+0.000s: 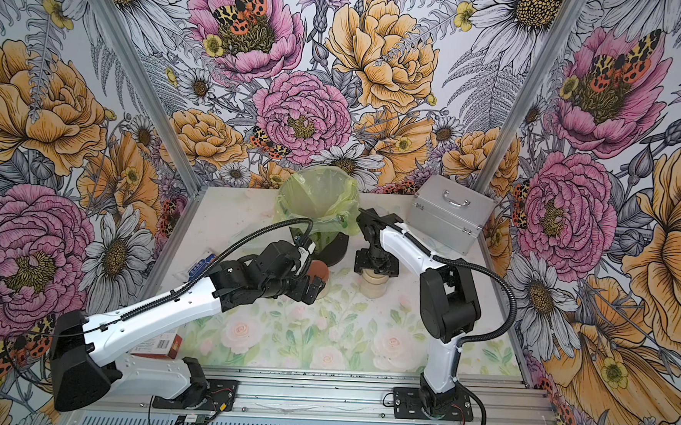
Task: Empty moldy rice from jars
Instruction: Pick up the jar from the center of the board.
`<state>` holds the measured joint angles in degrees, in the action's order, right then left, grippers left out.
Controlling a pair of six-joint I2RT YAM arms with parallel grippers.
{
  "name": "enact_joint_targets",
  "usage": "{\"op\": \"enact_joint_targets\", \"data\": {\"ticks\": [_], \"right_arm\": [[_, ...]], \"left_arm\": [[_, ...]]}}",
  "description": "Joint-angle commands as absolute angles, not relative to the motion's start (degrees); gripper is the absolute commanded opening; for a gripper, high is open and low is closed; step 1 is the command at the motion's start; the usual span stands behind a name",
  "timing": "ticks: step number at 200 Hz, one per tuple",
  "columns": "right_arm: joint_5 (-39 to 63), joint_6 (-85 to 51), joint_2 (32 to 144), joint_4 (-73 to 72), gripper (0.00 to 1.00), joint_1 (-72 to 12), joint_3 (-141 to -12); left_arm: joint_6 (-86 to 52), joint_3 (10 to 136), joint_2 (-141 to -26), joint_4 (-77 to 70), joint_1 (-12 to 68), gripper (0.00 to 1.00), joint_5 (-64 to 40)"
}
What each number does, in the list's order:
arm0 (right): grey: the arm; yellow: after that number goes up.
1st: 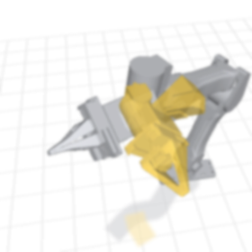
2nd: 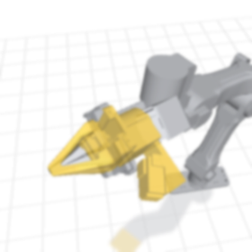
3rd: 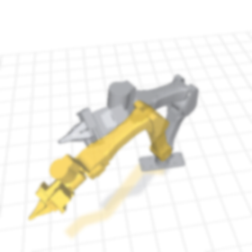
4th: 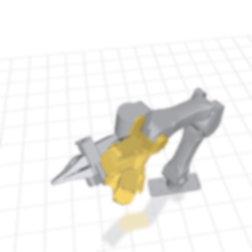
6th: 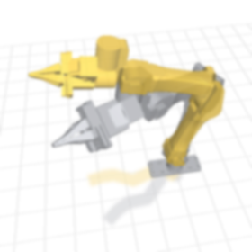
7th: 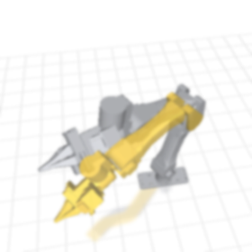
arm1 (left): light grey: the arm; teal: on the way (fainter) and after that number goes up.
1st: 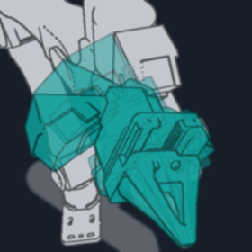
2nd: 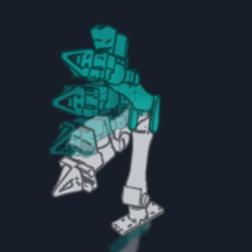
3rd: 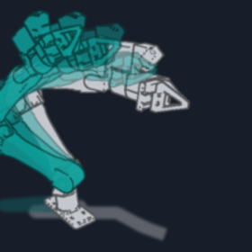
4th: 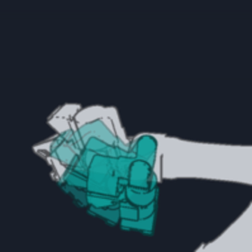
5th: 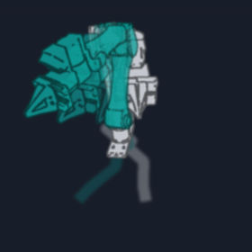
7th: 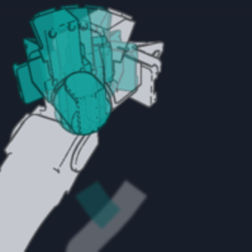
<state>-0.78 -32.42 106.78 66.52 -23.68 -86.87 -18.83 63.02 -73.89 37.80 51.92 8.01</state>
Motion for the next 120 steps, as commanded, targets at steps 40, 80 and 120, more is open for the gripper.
{"op": "enact_joint_targets", "data": {"ticks": [40, 80, 120], "right_arm": [[1.2, -29.0, 100.9, 77.0, 0.33, -23.1, -96.4], [2.4, -27.9, 99.8, 83.0, 0.24, -23.1, -101.7], [4.0, -28.3, 97.6, 86.9, 0.19, -23.6, -104.6]], "left_arm": [[-11.6, 57.0, -70.6, 23.2, 56.9, 0.99, 9.1], [-6.9, 49.0, -67.7, 11.3, 59.3, 0.99, 7.2], [-4.3, 44.5, -69.9, 0.4, 61.0, 0.99, 6.9]]}}
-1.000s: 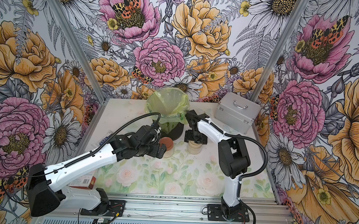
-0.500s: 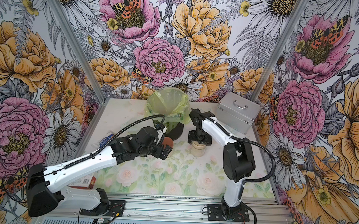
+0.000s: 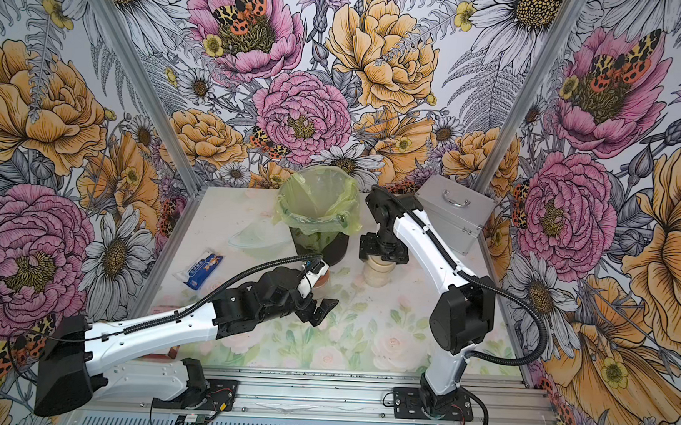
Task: Empty moldy rice from jars
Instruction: Pick up the jar from the center of the board.
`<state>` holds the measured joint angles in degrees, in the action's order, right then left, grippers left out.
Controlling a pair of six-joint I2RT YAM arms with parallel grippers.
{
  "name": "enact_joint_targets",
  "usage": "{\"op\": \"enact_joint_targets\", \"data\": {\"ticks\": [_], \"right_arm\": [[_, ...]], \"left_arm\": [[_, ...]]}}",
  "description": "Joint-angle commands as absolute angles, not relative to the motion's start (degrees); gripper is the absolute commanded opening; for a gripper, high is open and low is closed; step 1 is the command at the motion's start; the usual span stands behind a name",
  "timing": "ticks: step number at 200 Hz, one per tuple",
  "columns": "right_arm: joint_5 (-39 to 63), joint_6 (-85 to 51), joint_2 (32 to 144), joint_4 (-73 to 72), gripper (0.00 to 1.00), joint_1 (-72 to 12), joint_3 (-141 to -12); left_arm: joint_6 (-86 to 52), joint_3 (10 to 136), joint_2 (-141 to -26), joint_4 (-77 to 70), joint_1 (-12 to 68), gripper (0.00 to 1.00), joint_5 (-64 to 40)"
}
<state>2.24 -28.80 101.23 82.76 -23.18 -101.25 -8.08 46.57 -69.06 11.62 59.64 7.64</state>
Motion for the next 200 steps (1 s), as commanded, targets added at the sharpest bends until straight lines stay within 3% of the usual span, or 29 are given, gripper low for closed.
{"op": "enact_joint_targets", "data": {"ticks": [1, 73, 200], "right_arm": [[4.0, -28.3, 97.5, 87.0, 0.19, -23.6, -104.6], [8.1, -29.7, 96.2, 93.7, 0.18, -25.0, -111.0], [17.3, -35.1, 92.9, 94.0, 0.17, -27.5, -112.1]], "left_arm": [[-4.1, 44.3, -70.0, 0.0, 61.1, 0.99, 7.0], [3.1, 44.4, -77.6, -15.8, 64.0, 0.99, 7.4], [4.4, 48.4, -84.6, -25.7, 61.8, 0.99, 2.4]]}}
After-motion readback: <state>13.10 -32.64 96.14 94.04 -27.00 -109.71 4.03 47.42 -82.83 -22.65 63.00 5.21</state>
